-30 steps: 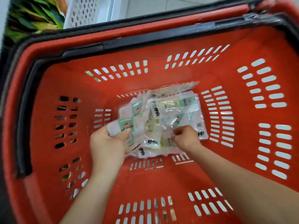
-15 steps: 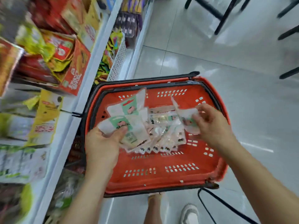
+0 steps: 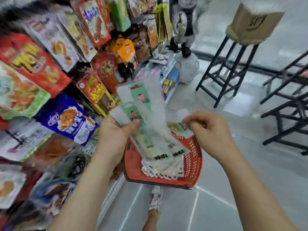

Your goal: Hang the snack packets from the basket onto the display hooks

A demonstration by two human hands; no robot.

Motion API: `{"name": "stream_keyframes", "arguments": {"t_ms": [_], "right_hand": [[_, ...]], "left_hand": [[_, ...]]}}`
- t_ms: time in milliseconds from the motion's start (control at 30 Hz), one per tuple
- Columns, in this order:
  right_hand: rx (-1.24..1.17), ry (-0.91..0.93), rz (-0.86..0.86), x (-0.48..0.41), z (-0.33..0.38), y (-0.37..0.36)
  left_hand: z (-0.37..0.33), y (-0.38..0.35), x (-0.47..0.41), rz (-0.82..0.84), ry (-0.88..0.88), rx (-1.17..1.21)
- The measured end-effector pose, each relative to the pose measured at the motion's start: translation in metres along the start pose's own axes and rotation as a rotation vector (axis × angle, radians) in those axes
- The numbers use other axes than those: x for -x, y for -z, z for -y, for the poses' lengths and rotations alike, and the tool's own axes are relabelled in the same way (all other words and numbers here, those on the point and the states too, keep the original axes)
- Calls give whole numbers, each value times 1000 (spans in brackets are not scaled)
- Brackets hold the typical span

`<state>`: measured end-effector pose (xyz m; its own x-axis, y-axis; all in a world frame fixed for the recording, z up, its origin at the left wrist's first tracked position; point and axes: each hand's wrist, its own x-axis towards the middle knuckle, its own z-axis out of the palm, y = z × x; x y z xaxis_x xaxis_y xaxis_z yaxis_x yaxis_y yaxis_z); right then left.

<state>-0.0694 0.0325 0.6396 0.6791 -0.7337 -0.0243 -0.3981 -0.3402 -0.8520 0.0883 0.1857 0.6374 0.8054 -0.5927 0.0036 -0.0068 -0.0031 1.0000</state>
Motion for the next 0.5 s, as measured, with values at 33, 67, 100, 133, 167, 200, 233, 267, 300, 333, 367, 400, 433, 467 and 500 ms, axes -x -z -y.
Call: {"name": "stream_keyframes", "arguments": {"t_ms": [33,67,100,133,167,200,233,267,300,333,367,400,433,467,500], "right_hand": [[-37,15,29,11,25,10],[-92,21,65,20,50,20],[-172,40,116,30,76,29],[-261,66,170,41,99,37],[-327,107,221,51,120,45],[-399,136,271,61,140,52],[-449,165,314,70,157,58],[-493,170,341,77,172,62],[-490,204,355,83,184,65],[-480,234,354,90,195,65],[-465,271,343,92,201,63],[-474,287,326,95,210,60],[-478,297,309,97,216,56],[-486,297,297,99,223,52],[-491,303,293,98,227,46]], "left_hand": [[-25,0,13,8,-14,4],[-50,-1,25,16,-28,10],[-74,-2,37,25,-41,13],[-96,-3,48,31,-50,23],[-115,-3,58,24,-54,39],[-132,-2,67,-1,-58,58],[-148,1,75,-34,-63,66],[-163,5,82,-68,-75,64],[-176,9,88,-96,-93,61],[-187,14,94,-123,-113,60],[-196,19,99,-155,-134,56],[-203,24,102,-192,-158,52],[-208,29,106,-229,-179,45],[-213,34,108,-264,-204,38],[-218,39,110,-295,-230,31]]}}
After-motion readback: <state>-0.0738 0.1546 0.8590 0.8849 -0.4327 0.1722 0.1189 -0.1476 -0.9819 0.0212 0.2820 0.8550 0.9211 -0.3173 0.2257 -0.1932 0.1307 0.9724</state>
